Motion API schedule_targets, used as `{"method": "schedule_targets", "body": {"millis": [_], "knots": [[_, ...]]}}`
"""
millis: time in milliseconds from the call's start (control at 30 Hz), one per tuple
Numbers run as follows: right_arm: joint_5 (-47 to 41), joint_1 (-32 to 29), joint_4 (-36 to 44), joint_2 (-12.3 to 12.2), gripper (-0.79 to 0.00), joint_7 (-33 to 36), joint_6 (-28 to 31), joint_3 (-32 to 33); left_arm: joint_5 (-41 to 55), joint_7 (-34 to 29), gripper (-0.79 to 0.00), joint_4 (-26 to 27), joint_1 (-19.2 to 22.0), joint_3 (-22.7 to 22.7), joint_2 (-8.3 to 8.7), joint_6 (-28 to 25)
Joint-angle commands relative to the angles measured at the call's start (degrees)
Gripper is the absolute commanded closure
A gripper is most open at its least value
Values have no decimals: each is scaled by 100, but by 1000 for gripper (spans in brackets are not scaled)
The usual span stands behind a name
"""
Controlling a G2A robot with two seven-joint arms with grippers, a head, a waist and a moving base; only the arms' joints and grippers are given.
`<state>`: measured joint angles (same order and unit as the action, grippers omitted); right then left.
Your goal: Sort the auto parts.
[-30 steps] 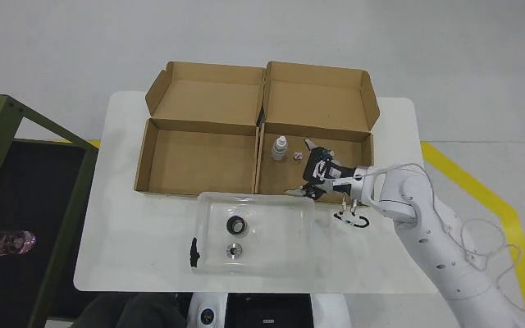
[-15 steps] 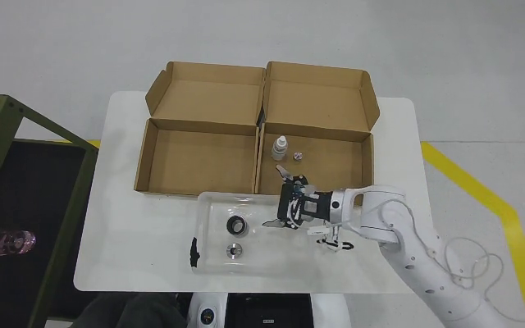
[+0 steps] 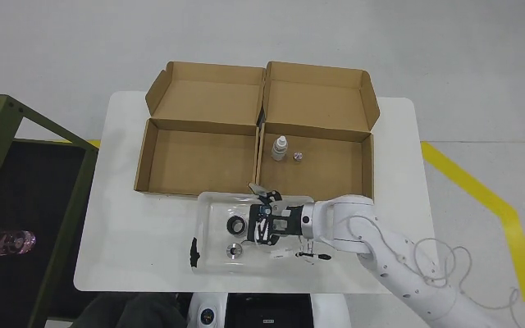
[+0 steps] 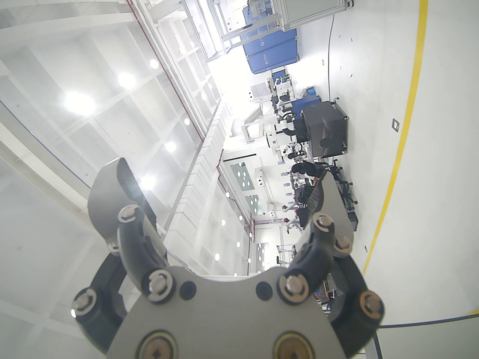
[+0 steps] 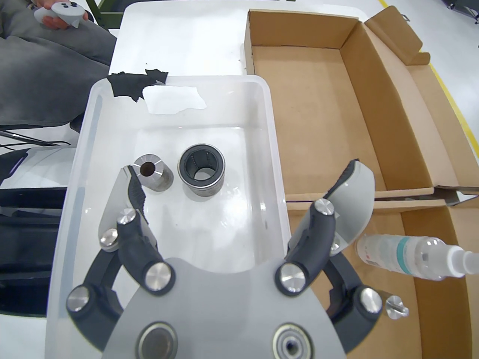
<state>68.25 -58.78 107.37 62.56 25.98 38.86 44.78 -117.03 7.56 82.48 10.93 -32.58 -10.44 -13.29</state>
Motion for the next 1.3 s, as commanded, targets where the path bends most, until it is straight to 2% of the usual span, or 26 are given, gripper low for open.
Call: {"method": "schedule_targets", "body": {"millis": [0, 733, 800, 933, 1000, 1100, 1267], "knots": [[-9, 30, 3, 36, -785, 41, -38, -119, 0, 0, -785, 0, 0, 0, 0, 0], [497, 325, -494, 425, -785, 67, -384, -1004, 0, 0, -785, 0, 0, 0, 0, 0], [538, 361, -566, 457, -677, 64, -408, -1037, 0, 0, -785, 0, 0, 0, 0, 0], [592, 414, -666, 505, -662, 76, -453, -1054, 0, 0, -785, 0, 0, 0, 0, 0], [633, 428, -702, 522, -570, 98, -473, -1054, 0, 0, -785, 0, 0, 0, 0, 0], [680, 432, -757, 546, -591, 109, -493, -1056, 0, 0, -785, 0, 0, 0, 0, 0], [780, 417, -810, 562, -557, 143, -521, -1001, 0, 0, -785, 0, 0, 0, 0, 0]]}}
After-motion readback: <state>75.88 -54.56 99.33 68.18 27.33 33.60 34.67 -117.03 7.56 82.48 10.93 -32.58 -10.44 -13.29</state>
